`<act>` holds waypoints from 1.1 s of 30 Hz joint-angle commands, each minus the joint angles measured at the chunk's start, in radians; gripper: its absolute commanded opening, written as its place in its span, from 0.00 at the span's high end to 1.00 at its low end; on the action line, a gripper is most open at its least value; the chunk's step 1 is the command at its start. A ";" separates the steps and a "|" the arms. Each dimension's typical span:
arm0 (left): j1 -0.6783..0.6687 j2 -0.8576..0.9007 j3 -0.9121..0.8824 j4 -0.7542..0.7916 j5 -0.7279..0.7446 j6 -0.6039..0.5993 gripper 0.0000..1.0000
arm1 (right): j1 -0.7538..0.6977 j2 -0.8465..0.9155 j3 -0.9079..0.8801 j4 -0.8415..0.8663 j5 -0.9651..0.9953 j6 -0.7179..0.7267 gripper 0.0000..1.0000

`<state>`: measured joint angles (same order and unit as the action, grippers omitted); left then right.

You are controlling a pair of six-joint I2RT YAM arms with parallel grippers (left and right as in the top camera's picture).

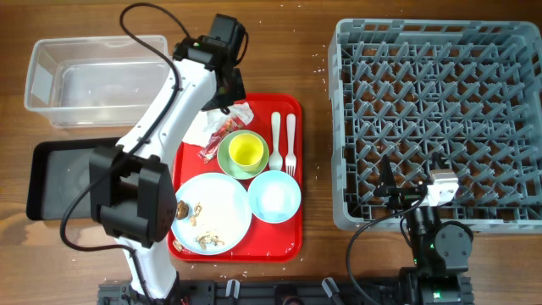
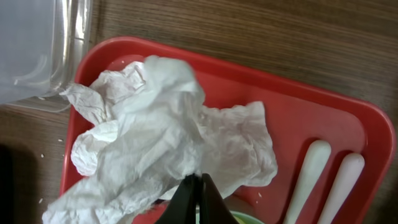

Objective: Sort waste into correct bins and load items into the dishwasher rack

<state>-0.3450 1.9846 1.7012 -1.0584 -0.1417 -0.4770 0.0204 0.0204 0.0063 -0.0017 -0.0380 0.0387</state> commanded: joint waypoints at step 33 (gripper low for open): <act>0.543 -0.111 0.000 0.410 -0.087 -0.056 0.89 | -0.005 -0.006 -0.001 0.003 -0.015 -0.012 0.00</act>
<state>0.1654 1.8030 1.7004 -0.6334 -0.2161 -0.5228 0.0204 0.0204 0.0063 -0.0021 -0.0380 0.0387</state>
